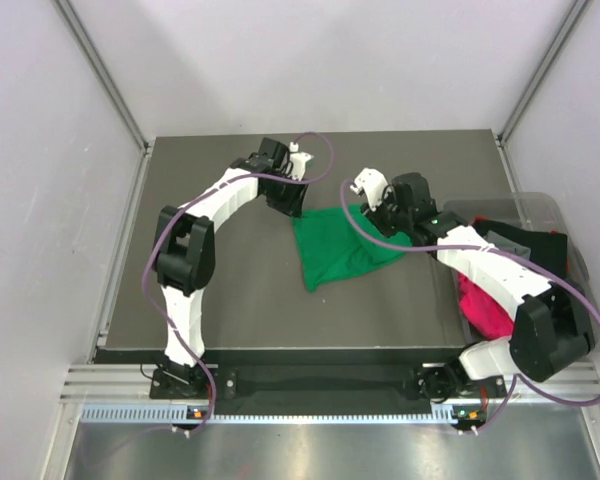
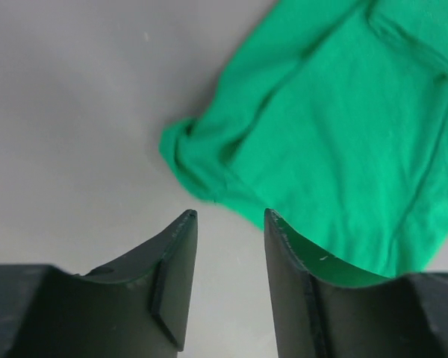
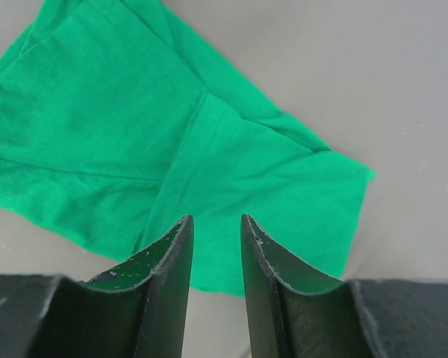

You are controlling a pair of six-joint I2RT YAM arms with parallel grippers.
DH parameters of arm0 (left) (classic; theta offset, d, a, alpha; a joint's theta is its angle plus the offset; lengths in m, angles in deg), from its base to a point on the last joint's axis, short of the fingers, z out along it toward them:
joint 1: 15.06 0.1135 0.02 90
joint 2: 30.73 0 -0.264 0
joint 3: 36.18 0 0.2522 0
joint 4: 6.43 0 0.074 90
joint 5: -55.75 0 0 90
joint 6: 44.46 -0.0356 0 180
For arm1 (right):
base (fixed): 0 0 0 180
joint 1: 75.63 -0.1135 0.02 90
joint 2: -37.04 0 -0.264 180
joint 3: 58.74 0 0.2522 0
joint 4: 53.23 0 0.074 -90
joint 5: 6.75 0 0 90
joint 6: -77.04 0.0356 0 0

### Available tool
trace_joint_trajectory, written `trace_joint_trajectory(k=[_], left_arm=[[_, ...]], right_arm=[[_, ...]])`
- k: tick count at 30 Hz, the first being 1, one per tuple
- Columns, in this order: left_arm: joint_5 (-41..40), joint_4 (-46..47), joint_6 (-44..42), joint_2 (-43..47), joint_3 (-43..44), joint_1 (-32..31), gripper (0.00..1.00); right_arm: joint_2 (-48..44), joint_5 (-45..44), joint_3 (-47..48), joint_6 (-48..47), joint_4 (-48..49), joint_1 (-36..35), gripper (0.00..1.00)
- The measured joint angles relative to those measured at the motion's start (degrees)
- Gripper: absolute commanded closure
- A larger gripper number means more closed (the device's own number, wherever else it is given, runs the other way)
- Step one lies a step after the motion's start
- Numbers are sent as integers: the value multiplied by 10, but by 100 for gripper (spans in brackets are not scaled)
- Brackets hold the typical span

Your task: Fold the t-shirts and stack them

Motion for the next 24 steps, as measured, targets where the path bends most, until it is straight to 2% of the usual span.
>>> trace_joint_trajectory(k=[3, 6, 11, 14, 24], left_arm=[[8, -5, 2, -38, 39, 0, 55], [13, -16, 3, -73, 73, 0, 61], [17, -34, 3, -127, 129, 0, 63], [18, -45, 4, -146, 150, -1, 69], [16, -55, 6, -149, 152, -4, 62]], right_arm=[[3, 3, -6, 0, 3, 1, 68], [3, 5, -13, 0, 5, 2, 68], [3, 11, -19, 0, 9, 6, 67], [3, 12, -19, 0, 10, 9, 67], [3, 18, -25, 0, 19, 14, 67]])
